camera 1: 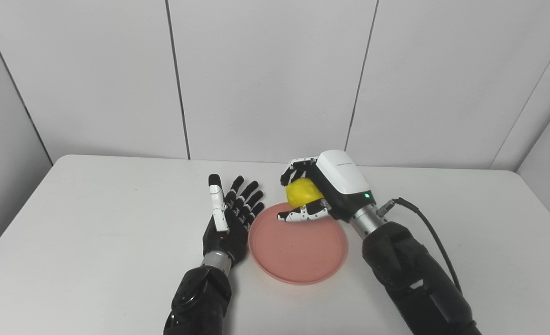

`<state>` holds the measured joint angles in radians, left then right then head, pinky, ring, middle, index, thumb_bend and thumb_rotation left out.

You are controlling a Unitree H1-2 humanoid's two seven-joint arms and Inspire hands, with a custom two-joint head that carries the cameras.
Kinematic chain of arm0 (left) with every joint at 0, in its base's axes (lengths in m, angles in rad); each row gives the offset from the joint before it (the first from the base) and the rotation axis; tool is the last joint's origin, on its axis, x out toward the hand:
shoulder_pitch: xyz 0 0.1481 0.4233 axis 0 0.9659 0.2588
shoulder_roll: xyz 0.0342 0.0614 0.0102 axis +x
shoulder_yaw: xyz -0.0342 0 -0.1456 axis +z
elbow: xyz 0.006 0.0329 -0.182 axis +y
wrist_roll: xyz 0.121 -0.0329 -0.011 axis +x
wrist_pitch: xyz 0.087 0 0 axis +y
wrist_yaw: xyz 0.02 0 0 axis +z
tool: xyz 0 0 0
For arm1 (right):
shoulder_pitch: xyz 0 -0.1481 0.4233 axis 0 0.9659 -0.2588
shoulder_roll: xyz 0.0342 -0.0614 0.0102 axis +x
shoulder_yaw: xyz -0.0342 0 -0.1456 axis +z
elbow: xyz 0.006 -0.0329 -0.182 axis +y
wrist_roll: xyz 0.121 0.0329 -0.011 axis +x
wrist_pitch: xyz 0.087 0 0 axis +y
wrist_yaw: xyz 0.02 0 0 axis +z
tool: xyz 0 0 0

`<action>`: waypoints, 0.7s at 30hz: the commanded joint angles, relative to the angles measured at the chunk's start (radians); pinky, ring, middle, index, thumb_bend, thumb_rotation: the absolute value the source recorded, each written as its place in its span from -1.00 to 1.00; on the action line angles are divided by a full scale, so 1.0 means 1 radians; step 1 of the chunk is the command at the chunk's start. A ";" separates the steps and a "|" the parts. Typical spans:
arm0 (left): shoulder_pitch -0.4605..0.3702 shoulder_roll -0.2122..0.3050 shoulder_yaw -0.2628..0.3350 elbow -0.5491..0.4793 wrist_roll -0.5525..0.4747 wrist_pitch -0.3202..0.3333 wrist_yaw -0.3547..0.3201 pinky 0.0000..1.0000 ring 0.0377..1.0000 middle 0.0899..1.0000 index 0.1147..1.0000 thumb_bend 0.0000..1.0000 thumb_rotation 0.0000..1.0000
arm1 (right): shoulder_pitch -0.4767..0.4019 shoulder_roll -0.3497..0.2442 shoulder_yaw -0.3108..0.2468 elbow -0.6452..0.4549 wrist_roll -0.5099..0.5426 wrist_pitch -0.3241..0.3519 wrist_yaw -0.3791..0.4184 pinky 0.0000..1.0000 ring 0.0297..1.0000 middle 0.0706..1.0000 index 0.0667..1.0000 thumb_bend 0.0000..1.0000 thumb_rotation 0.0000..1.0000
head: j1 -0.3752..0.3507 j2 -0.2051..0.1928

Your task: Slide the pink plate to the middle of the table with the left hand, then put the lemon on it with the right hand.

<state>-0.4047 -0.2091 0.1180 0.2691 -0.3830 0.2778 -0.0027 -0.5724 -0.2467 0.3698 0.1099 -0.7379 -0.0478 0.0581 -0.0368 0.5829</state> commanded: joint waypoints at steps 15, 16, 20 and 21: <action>0.044 -0.023 0.008 0.084 0.016 0.040 0.047 0.87 0.81 0.75 0.86 0.81 0.99 | -0.051 0.029 0.075 0.199 -0.060 -0.064 -0.062 -0.57 -0.49 -0.39 -0.11 0.01 -0.69 | -0.020 0.000; 0.044 -0.023 0.008 0.085 0.017 0.040 0.047 0.87 0.81 0.75 0.86 0.80 0.98 | -0.052 0.027 0.080 0.206 -0.061 -0.067 -0.057 -0.55 -0.47 -0.37 -0.11 0.01 -0.69 | -0.020 0.000; 0.042 -0.027 0.012 0.085 0.013 0.042 0.048 0.88 0.81 0.76 0.85 0.79 0.97 | -0.055 0.018 0.093 0.232 -0.057 -0.087 -0.046 -0.50 -0.42 -0.34 -0.11 0.01 -0.69 | -0.022 0.000; 0.042 -0.027 0.013 0.086 0.013 0.043 0.048 0.87 0.80 0.76 0.85 0.78 0.97 | -0.053 0.016 0.094 0.233 -0.054 -0.091 -0.045 -0.52 -0.44 -0.36 -0.11 0.02 -0.69 | -0.021 0.001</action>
<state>-0.4168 -0.2138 0.1232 0.2925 -0.3835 0.2607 -0.0027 -0.5797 -0.2226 0.4651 0.3483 -0.7977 -0.0926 0.0222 -0.0598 0.5829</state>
